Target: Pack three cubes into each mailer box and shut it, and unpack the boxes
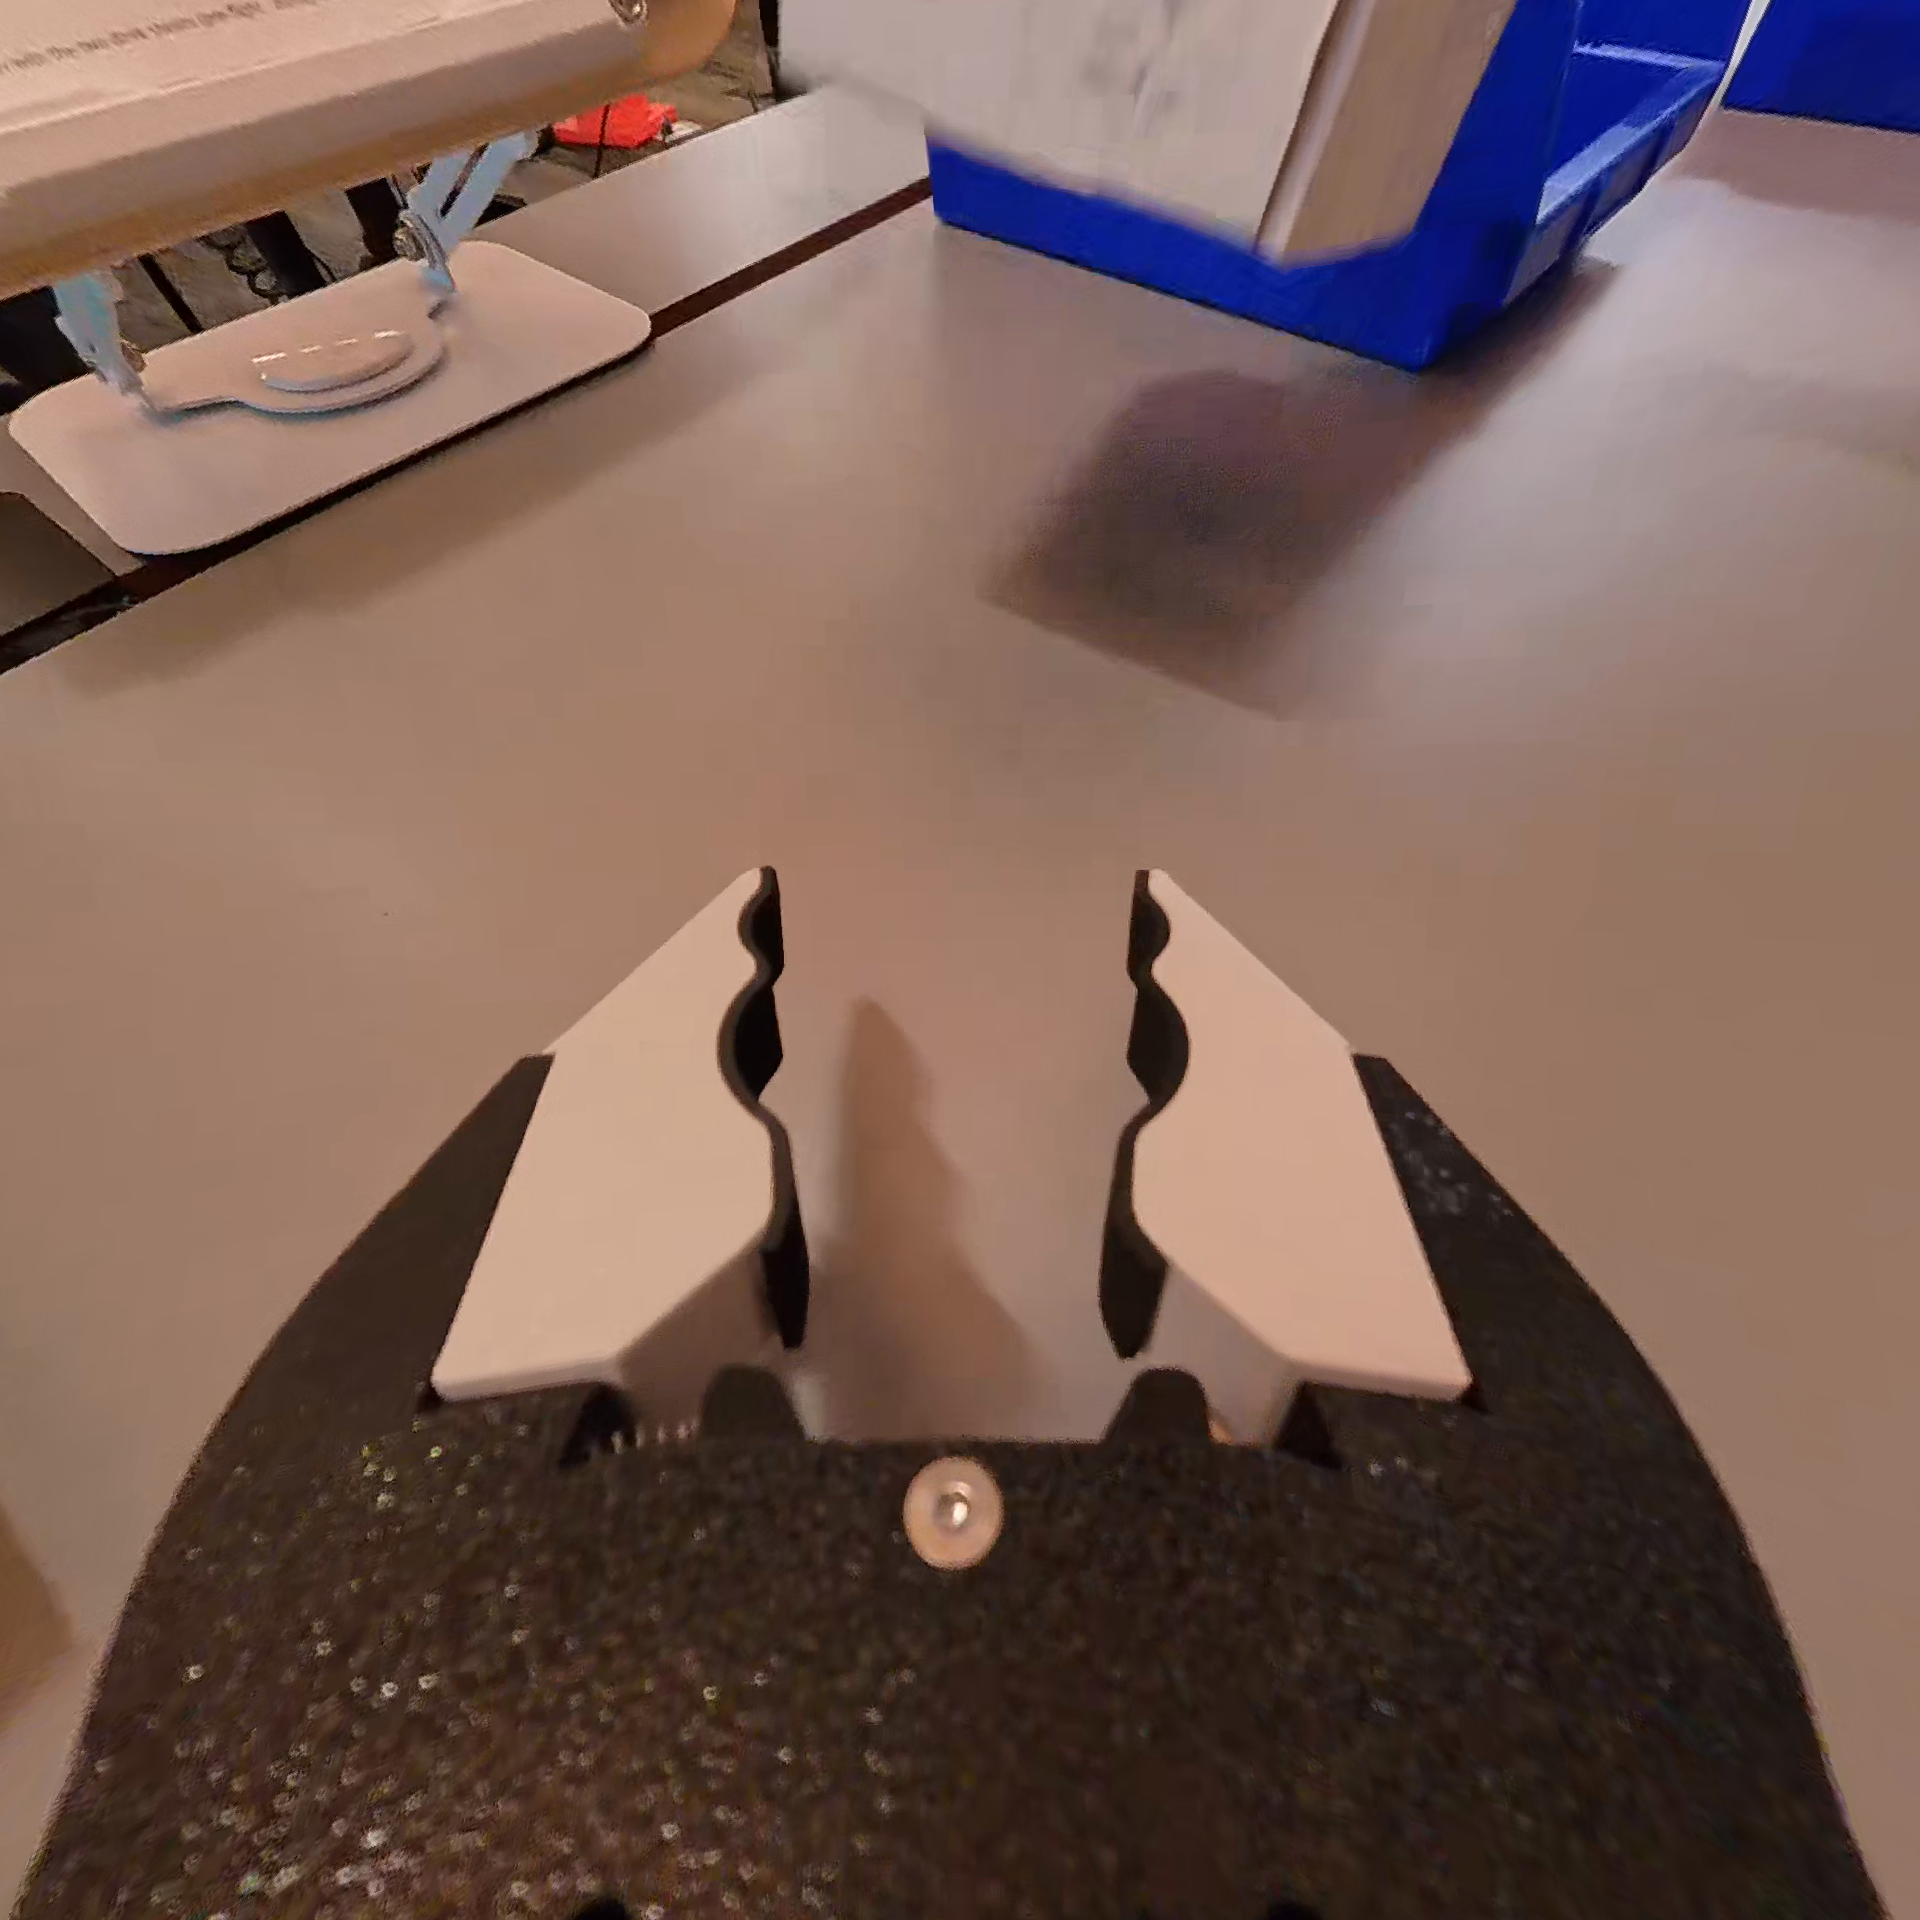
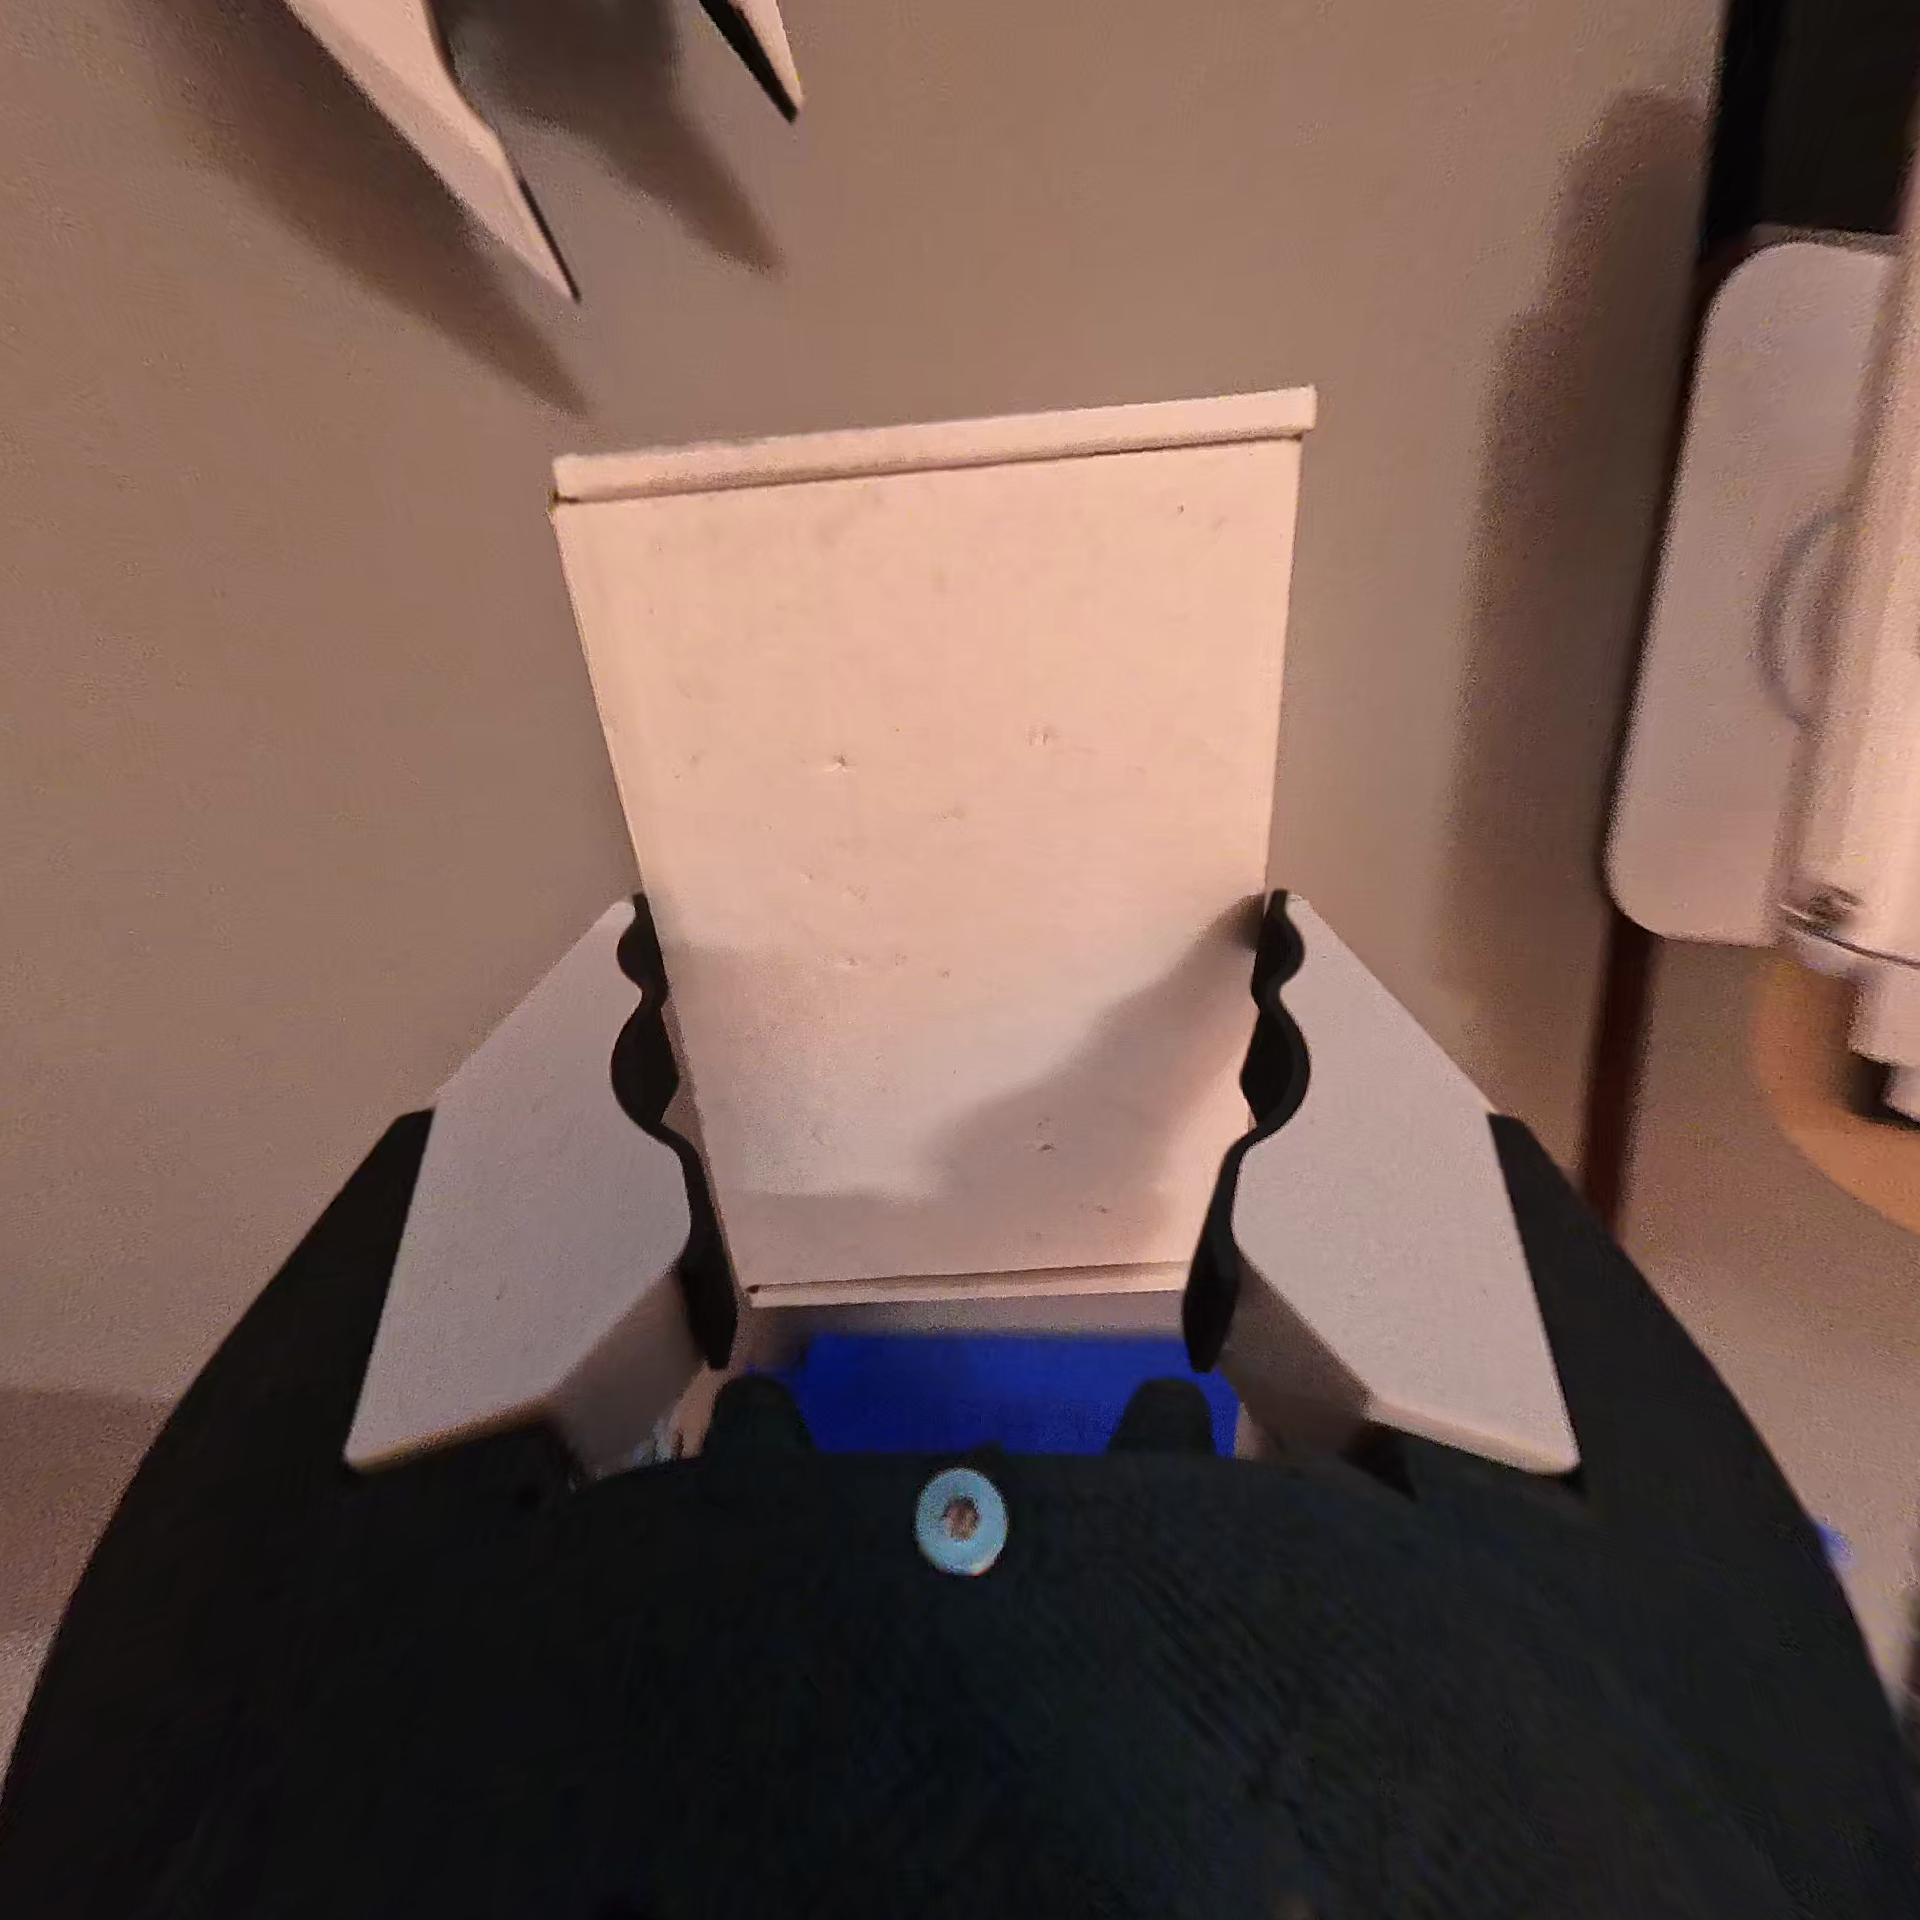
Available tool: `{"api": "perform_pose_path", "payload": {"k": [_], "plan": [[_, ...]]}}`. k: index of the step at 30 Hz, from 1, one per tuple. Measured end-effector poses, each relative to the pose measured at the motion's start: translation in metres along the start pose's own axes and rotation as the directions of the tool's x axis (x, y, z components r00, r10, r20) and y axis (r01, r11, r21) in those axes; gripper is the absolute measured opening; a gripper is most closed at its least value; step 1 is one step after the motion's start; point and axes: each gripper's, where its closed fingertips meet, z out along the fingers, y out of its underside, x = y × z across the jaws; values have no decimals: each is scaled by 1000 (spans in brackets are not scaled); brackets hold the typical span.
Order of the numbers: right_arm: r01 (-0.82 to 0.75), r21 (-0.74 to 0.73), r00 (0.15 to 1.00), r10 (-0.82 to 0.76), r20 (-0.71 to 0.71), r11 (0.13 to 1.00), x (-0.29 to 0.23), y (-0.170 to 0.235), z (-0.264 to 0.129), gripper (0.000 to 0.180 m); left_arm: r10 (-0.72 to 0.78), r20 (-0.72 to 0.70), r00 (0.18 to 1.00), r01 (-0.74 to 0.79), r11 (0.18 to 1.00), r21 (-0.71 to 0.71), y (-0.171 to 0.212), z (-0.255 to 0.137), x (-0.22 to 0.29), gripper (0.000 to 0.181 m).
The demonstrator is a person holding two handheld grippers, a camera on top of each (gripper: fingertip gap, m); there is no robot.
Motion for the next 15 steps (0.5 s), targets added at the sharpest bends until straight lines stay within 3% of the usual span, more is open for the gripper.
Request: {"api": "perform_pose_path", "payload": {"k": [8,11,15], "plan": [[-14,-337,962,-78,-260,942,65,107,-139,112,48,9,999,-47,998,-38,5,4,4,61],[-79,-411,955,-49,-292,908,86,160,-157,112,57,5,998,-57,997,-51,6,5,5,60],[-131,-424,951,-7,-308,896,109,209,-140,112,60,5,998,-60,997,-51,6,5,5,57]]}}
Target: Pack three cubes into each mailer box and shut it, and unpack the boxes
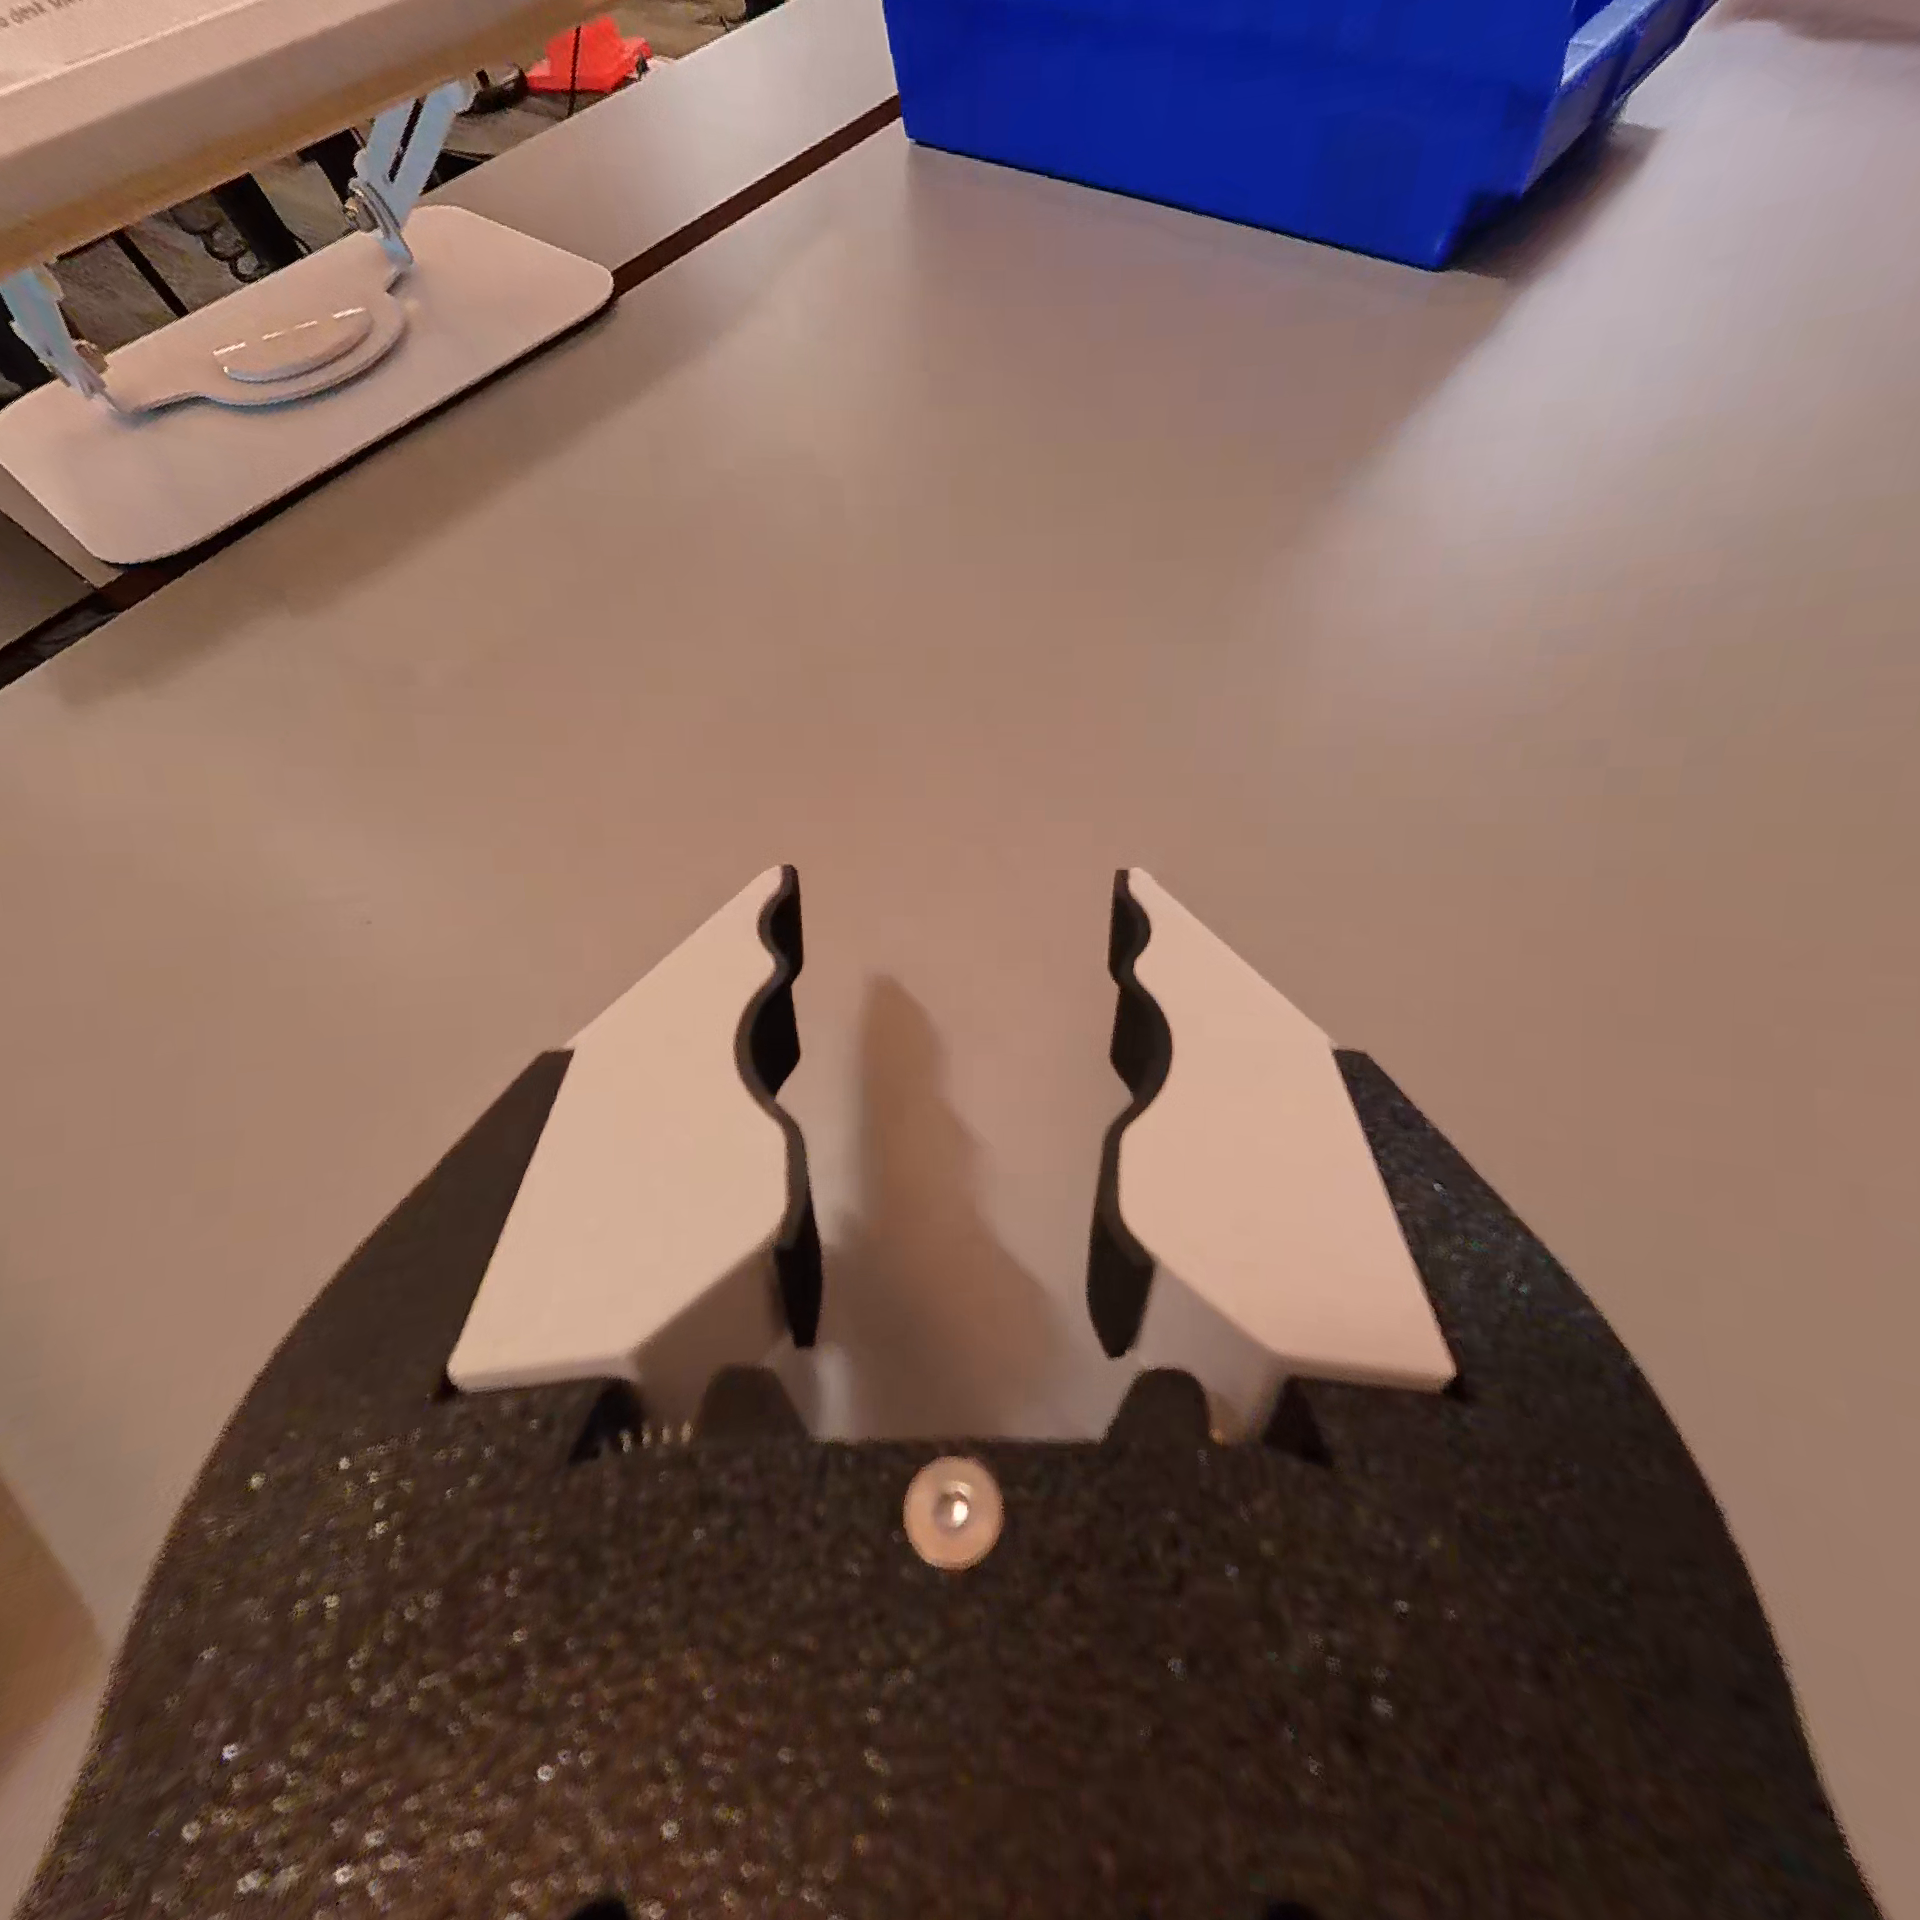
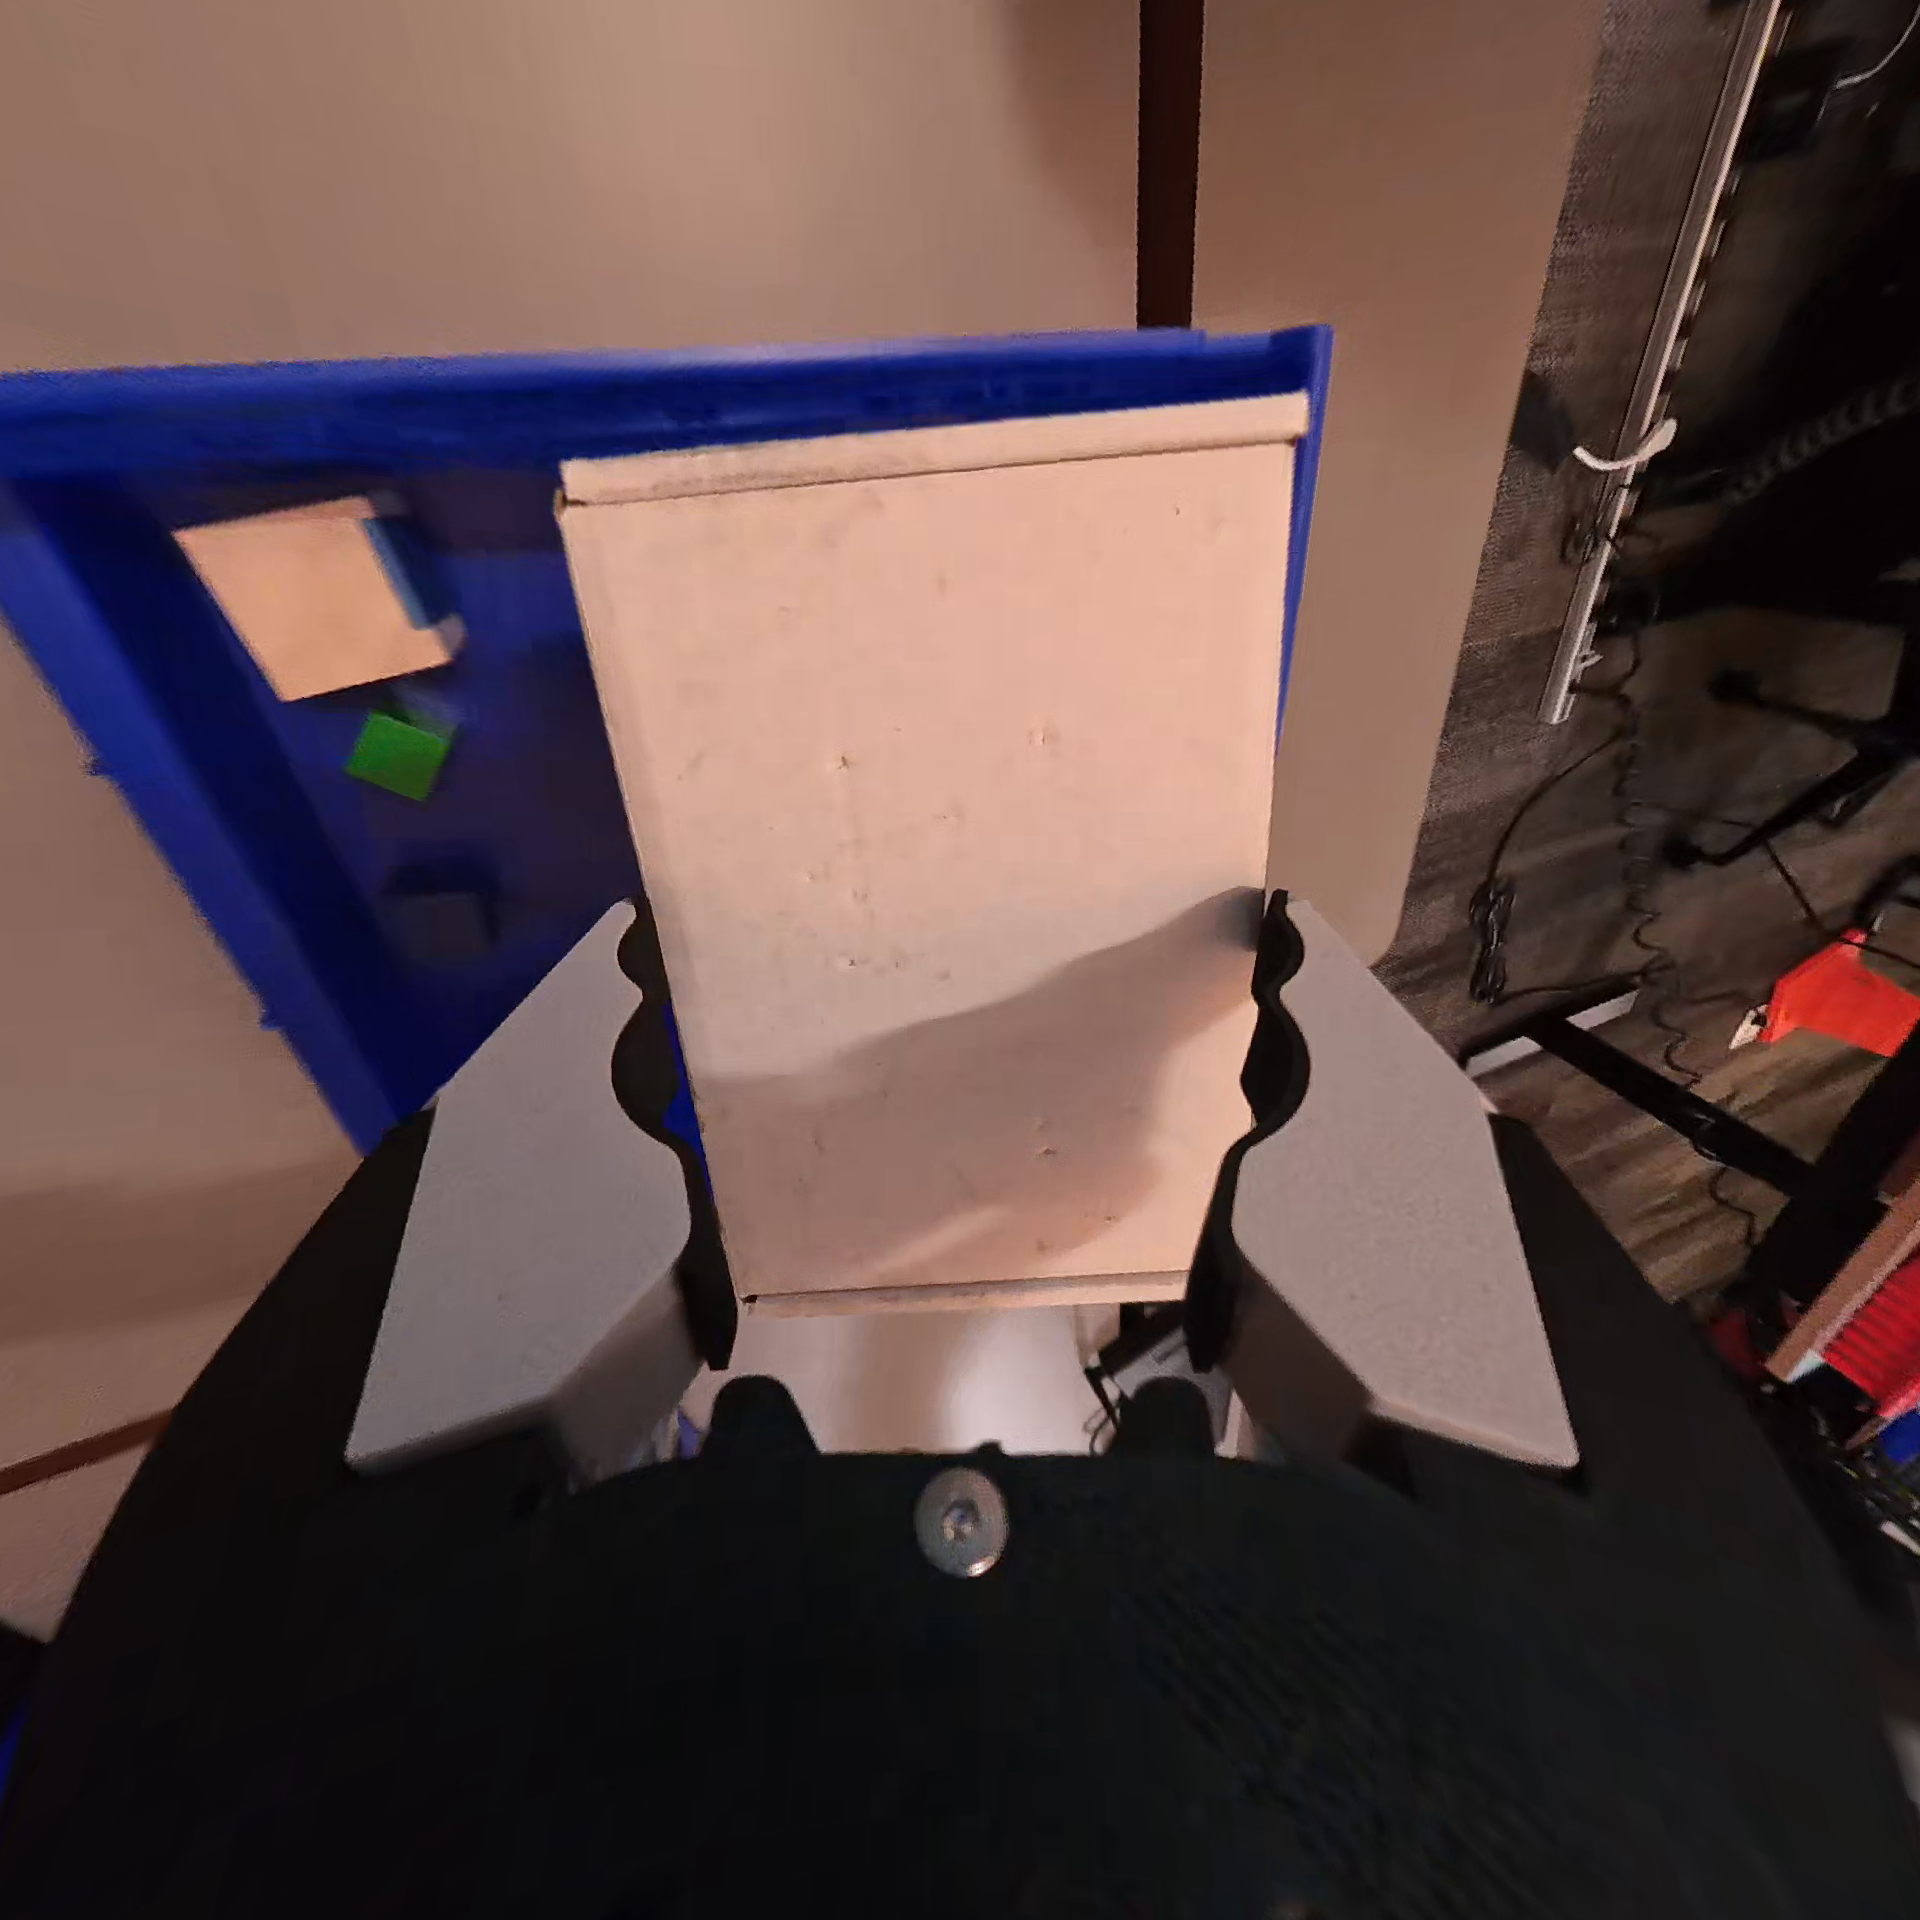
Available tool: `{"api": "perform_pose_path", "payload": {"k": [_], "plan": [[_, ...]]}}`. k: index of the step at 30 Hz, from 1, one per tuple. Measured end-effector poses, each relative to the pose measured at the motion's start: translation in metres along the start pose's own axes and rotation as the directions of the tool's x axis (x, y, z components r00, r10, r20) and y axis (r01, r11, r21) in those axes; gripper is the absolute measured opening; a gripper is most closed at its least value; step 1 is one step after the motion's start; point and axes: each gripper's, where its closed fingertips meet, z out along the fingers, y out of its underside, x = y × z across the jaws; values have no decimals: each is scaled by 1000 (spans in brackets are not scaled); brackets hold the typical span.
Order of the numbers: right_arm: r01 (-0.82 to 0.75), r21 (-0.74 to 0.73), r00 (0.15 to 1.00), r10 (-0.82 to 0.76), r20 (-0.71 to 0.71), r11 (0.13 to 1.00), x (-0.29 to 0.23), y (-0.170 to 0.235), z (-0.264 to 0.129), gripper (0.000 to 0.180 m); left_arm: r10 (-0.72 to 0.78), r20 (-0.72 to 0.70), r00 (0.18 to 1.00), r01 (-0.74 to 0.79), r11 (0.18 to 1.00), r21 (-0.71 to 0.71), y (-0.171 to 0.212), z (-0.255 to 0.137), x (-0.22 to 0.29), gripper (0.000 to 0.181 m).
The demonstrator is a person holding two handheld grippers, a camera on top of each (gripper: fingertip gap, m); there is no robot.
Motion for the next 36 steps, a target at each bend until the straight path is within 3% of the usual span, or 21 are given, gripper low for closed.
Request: {"api": "perform_pose_path", "payload": {"k": [8,13,18,29,36], "plan": [[0,28,996,-2,84,1000,4,8,94,113,3,14,1000,-3,1000,-2,0,0,-1,53],[29,-8,992,-28,123,1000,5,12,124,113,21,3,1000,-21,999,-28,3,3,2,53],[29,-43,988,-23,153,999,6,13,126,114,32,-17,999,-33,998,-54,7,5,5,53],[30,-187,998,-18,65,982,6,25,133,123,-9,-18,1000,9,1000,3,0,0,1,55],[28,-186,999,-24,24,982,-2,31,124,114,4,-21,1000,-4,1000,0,0,0,3,57]]}}
